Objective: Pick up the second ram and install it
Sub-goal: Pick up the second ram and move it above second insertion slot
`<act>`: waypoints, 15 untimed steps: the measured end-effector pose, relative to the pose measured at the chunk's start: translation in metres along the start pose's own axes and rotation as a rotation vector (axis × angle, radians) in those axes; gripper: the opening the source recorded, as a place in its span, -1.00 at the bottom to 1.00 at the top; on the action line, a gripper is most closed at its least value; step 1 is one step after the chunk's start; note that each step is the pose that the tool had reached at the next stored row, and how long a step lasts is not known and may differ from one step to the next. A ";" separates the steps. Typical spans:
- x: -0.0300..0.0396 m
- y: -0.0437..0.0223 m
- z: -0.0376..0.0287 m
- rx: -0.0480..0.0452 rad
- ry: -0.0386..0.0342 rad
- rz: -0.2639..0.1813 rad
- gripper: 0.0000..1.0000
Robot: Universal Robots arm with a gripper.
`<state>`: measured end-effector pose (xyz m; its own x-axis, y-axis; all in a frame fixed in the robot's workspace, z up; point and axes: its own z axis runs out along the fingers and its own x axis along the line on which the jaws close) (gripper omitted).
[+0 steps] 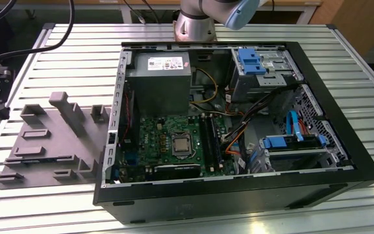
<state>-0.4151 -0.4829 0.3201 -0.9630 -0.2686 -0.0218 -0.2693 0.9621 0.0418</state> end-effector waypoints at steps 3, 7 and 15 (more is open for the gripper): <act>0.0002 0.0000 0.0001 -0.0008 0.0013 -0.033 -0.79; 0.0004 0.0001 0.0000 -0.0017 0.0032 -0.076 -0.79; 0.0004 0.0001 0.0001 -0.0038 0.0072 -0.174 -0.79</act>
<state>-0.4154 -0.4829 0.3199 -0.9019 -0.4314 -0.0219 -0.4319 0.9009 0.0419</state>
